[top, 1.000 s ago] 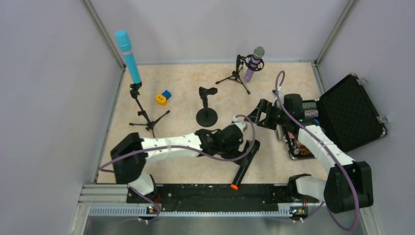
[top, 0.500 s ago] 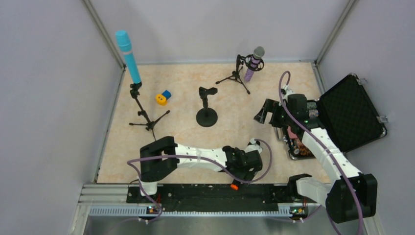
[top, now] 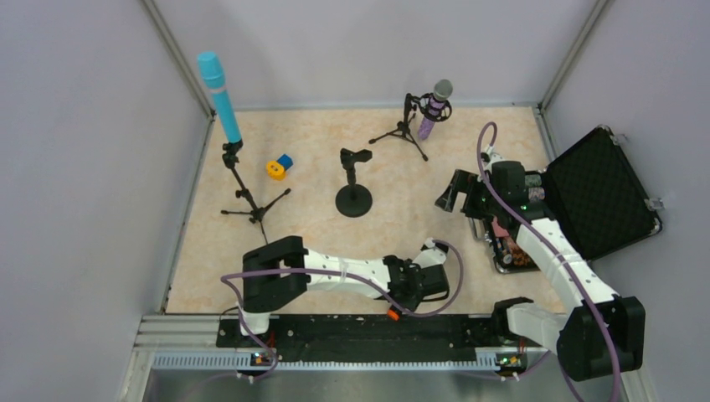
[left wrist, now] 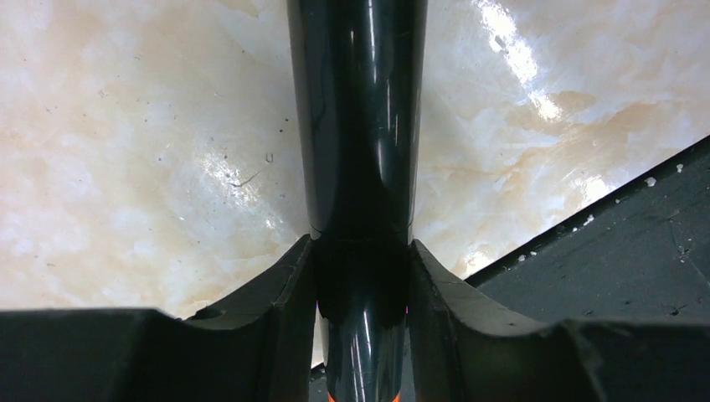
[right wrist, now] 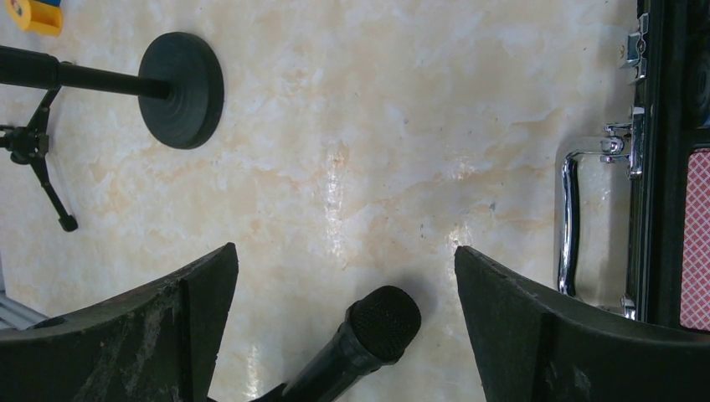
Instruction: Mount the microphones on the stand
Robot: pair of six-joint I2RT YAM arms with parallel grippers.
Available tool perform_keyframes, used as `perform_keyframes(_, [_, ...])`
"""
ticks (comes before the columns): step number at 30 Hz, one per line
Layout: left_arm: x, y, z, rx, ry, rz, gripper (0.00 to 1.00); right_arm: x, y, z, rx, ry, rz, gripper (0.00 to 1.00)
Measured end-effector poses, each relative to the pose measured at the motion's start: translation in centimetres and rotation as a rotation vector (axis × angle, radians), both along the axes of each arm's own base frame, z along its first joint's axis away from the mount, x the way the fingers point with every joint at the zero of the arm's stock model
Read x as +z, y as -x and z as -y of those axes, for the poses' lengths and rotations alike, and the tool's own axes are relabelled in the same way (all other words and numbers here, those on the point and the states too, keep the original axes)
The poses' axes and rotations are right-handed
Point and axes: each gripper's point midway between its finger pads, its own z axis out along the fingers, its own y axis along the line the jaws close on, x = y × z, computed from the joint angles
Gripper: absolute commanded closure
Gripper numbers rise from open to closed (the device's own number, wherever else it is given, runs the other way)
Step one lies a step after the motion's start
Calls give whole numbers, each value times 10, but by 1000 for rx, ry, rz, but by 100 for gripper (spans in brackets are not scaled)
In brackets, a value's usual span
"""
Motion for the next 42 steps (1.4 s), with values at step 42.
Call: perform_keyframes(42, [168,-78,-61,190,918,-45,100,95,18,-62,251,-386,219,4])
